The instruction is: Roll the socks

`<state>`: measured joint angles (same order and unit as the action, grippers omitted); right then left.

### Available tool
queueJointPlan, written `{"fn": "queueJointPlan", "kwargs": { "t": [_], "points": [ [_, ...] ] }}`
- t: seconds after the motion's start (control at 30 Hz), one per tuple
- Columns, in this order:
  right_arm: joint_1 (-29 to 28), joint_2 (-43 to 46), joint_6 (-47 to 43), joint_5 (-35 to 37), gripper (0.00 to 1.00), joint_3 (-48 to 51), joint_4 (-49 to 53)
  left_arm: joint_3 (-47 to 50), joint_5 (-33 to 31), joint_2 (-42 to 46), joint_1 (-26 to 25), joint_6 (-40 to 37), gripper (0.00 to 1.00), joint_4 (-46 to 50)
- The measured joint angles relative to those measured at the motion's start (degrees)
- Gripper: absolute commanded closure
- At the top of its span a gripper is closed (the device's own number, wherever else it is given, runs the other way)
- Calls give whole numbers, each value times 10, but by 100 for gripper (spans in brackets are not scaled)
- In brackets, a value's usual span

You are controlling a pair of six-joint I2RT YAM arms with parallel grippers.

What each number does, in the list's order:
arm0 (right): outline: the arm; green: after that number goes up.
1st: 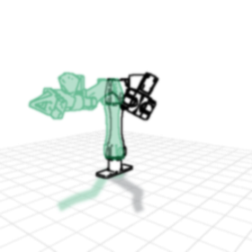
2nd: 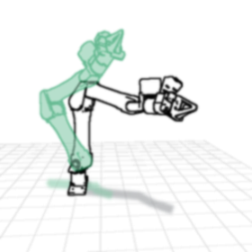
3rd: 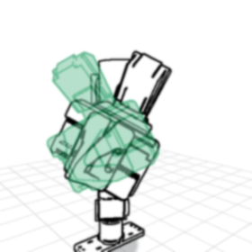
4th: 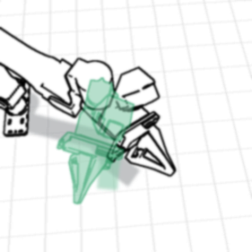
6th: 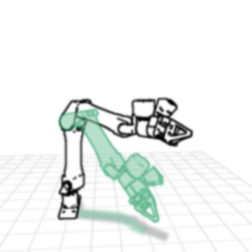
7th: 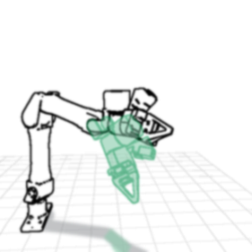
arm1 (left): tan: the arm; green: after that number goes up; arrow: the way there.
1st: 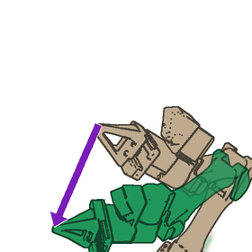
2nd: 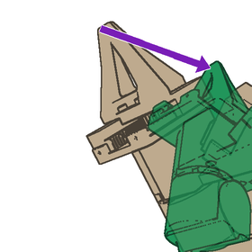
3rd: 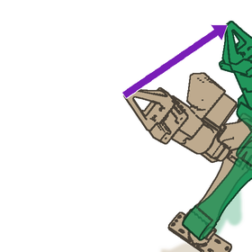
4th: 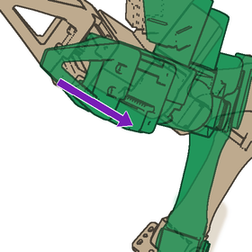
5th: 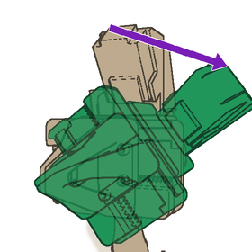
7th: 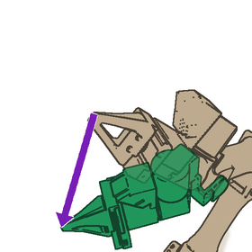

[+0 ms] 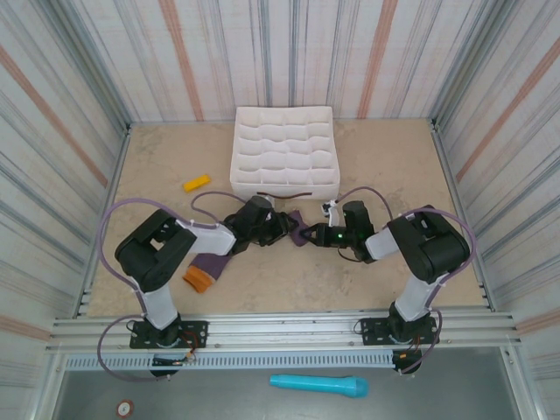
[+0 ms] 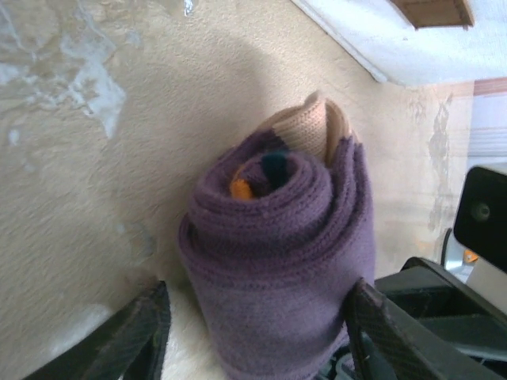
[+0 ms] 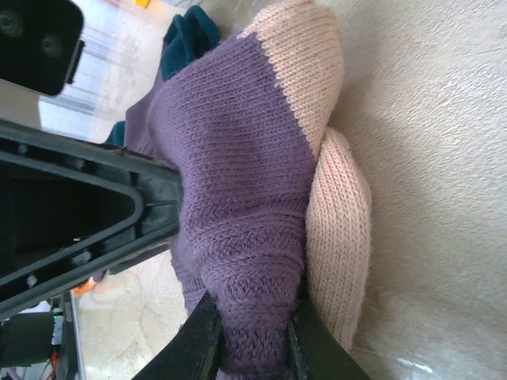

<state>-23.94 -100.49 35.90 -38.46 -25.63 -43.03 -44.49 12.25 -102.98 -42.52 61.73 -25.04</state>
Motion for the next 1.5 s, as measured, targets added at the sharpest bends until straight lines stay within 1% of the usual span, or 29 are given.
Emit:
{"fn": "queueJointPlan", "kwargs": {
  "t": [0.1,0.2,0.33,0.4,0.47,0.53,0.6,0.63,0.73,0.83,0.9,0.97,1.0,1.1,1.2,1.37,1.5],
  "points": [
    [9,-5,5,-12,100,2,-6,-12,5,-18,0,0,50,-15],
    [19,-9,12,-24,100,4,-12,-18,10,-31,0,2,60,-26],
    [27,-12,14,-37,100,4,-14,-21,15,-39,-2,1,76,-38],
    [30,-12,15,-41,99,4,-13,-23,17,-41,-2,-2,82,-41],
    [33,-9,15,-43,92,4,-5,-25,19,-41,-2,-12,86,-40],
    [35,2,16,-42,85,4,12,-34,24,-43,-3,-36,89,-29],
    [37,21,16,-37,76,4,44,-50,32,-44,-3,-70,90,-5],
    [37,35,16,-33,70,3,66,-59,38,-44,-5,-90,91,9],
    [38,77,12,-20,55,2,147,-74,56,-44,-7,-141,96,30],
    [40,127,1,-6,37,-10,249,-81,78,-44,-2,-186,99,39],
    [42,158,-11,7,31,-24,315,-83,96,-44,5,-212,100,44],
    [45,186,-26,16,22,-43,373,-90,115,-47,12,-236,100,54],
    [47,198,-37,21,20,-54,397,-97,125,-51,15,-249,100,60],
    [50,211,-61,29,17,-80,440,-116,149,-66,20,-279,100,68],
    [52,194,-82,29,17,-98,463,-124,169,-78,20,-296,100,68],
    [53,137,-100,29,17,-106,456,-134,198,-100,20,-309,100,53],
    [54,111,-108,25,19,-110,409,-137,214,-108,20,-317,100,46]
  ]
}}
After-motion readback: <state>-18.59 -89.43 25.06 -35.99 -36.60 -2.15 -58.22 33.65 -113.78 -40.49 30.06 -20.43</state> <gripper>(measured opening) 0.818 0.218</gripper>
